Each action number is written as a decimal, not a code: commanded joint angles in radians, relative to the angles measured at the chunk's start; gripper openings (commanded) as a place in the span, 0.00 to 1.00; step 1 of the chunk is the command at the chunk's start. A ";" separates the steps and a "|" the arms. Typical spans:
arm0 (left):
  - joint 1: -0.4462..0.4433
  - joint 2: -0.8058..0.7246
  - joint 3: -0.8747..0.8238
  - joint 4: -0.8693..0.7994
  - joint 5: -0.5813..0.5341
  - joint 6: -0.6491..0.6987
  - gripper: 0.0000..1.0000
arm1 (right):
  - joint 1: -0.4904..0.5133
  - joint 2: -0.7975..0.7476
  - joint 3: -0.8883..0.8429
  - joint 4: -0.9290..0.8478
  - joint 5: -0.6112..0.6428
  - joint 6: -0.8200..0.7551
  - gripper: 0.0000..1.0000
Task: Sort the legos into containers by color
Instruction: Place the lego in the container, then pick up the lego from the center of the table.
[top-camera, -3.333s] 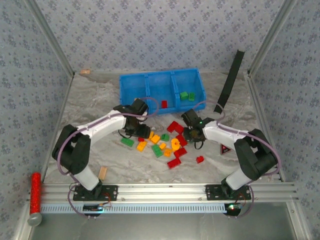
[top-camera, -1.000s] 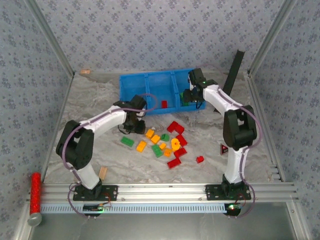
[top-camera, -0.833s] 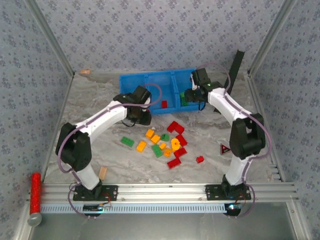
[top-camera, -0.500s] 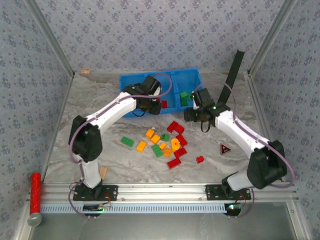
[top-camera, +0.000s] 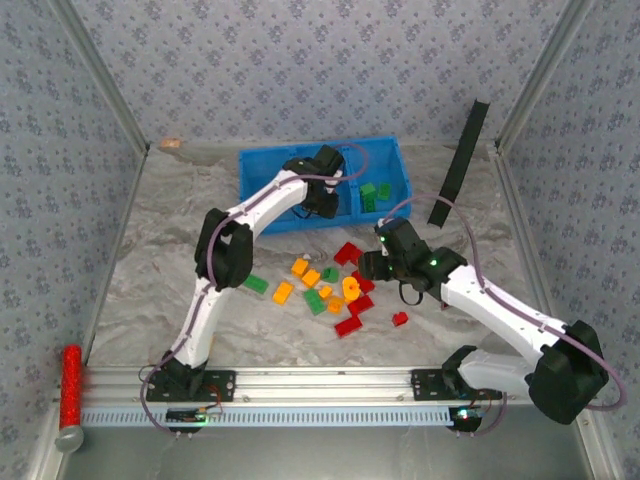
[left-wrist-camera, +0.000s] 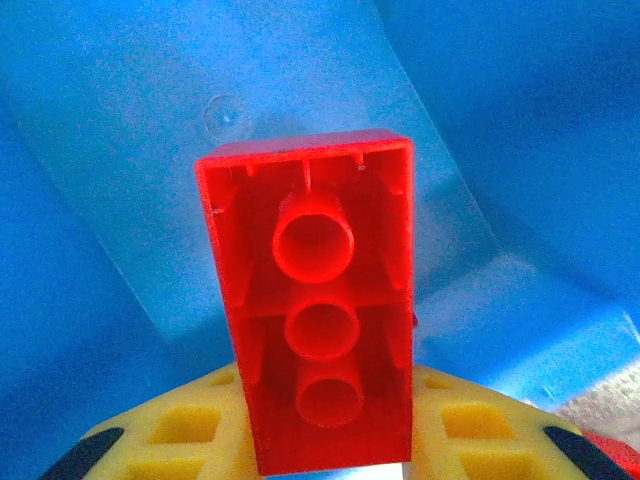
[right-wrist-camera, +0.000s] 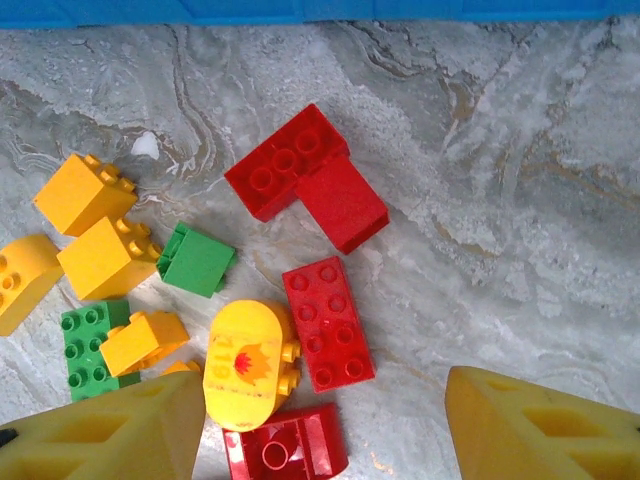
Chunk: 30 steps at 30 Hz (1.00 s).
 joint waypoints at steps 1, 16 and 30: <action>0.007 0.029 0.052 -0.046 0.009 -0.009 0.26 | -0.004 0.029 -0.002 0.035 -0.005 -0.137 0.69; 0.014 -0.036 0.008 -0.026 0.023 0.011 0.50 | -0.091 0.342 0.122 0.066 -0.145 -0.369 0.71; 0.020 -0.206 0.008 -0.029 0.112 0.031 0.63 | -0.086 0.546 0.219 0.061 -0.116 -0.440 0.73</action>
